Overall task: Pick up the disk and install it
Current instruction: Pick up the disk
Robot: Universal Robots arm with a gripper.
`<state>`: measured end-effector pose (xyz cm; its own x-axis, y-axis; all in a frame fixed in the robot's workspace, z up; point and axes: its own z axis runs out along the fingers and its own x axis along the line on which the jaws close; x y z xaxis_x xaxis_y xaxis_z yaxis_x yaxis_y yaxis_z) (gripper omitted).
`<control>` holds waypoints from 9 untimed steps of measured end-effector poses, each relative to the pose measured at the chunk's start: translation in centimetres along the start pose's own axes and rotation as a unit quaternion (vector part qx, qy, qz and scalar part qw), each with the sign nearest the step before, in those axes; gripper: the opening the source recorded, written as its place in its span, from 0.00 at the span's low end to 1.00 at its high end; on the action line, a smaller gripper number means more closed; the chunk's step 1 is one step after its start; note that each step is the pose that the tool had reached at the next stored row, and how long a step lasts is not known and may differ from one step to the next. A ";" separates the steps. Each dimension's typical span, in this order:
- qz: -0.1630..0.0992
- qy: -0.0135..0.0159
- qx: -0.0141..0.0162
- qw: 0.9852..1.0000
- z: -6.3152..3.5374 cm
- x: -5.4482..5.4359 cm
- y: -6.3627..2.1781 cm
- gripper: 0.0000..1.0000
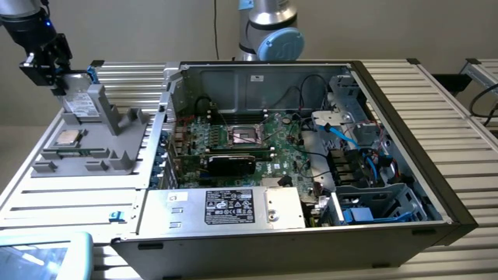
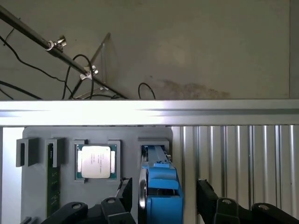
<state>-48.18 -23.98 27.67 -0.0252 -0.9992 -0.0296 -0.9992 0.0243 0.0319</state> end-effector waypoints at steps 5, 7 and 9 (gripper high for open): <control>0.000 0.000 0.000 1.000 0.02 0.0 0.00 0.45; 0.000 0.000 0.000 1.000 0.03 0.0 0.01 0.38; 0.000 0.000 0.000 1.000 0.02 0.0 0.04 0.38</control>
<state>-48.23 -24.01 27.64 -0.0252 -0.9992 -0.0296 -0.9992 0.0243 0.0318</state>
